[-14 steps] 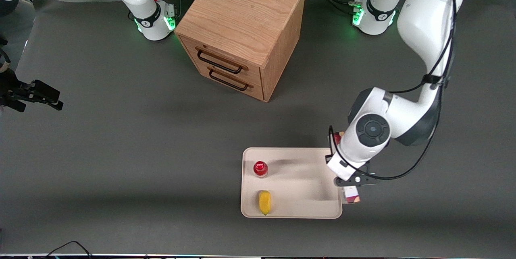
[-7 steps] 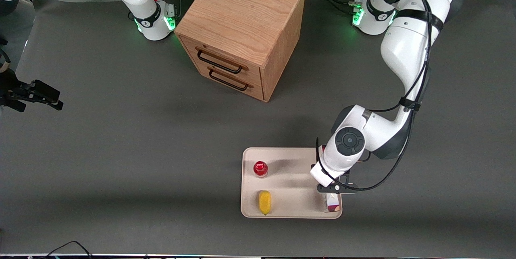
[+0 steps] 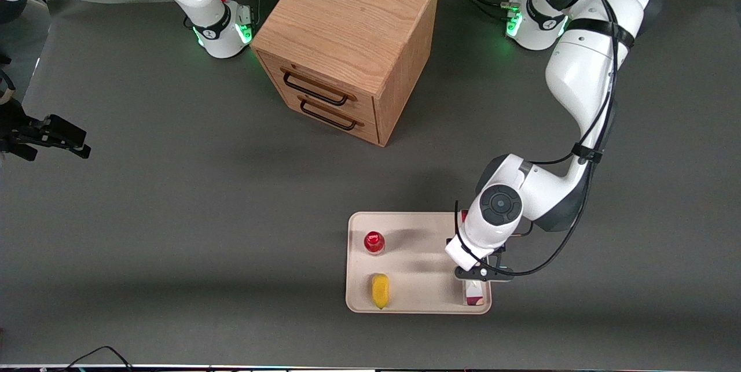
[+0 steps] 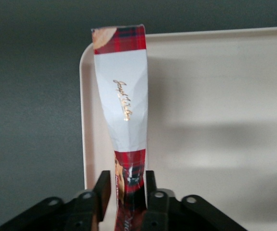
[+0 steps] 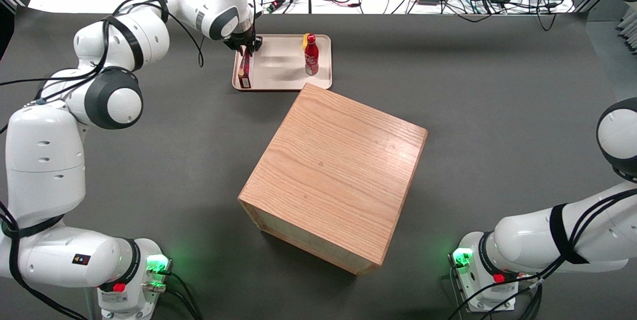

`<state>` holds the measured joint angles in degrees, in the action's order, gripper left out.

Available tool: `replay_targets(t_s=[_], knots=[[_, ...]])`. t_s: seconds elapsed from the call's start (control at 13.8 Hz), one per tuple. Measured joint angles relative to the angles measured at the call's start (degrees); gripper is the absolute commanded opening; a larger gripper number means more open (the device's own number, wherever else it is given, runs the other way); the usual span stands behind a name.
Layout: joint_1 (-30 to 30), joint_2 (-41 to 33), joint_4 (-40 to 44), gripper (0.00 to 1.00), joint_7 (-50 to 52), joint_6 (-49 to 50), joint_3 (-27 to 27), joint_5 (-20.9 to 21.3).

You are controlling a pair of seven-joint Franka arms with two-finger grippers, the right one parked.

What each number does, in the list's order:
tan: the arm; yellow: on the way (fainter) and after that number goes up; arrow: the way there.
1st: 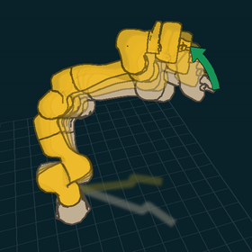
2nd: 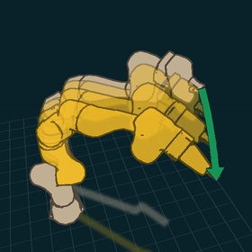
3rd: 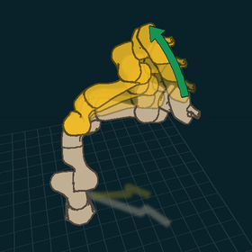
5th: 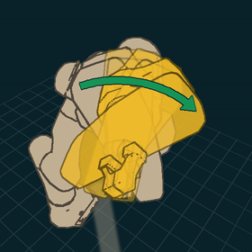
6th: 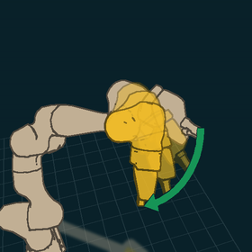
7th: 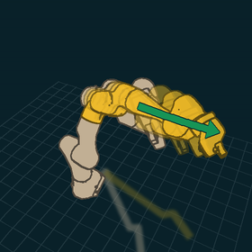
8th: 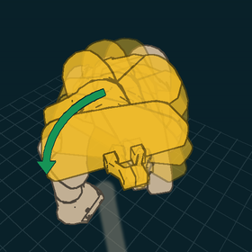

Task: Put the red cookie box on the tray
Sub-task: 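Lift the cookie box and carry it over the white tray, then lower the box onto the tray beside the apple and open the left gripper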

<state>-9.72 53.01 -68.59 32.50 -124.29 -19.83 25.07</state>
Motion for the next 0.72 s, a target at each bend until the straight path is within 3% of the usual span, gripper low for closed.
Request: replay_targets(t_s=[0.22, 0.43, 0.72], knots=[[0.91, -1.18, 1.76, 1.0, 0.13, 2.78, 0.09, 0.01], [2.73, -5.62, 2.68, 1.0, 0.12, 12.9, 0.19, -0.47], [7.72, -14.97, 2.16, 1.0, -5.86, 19.14, 2.63, -7.21]])
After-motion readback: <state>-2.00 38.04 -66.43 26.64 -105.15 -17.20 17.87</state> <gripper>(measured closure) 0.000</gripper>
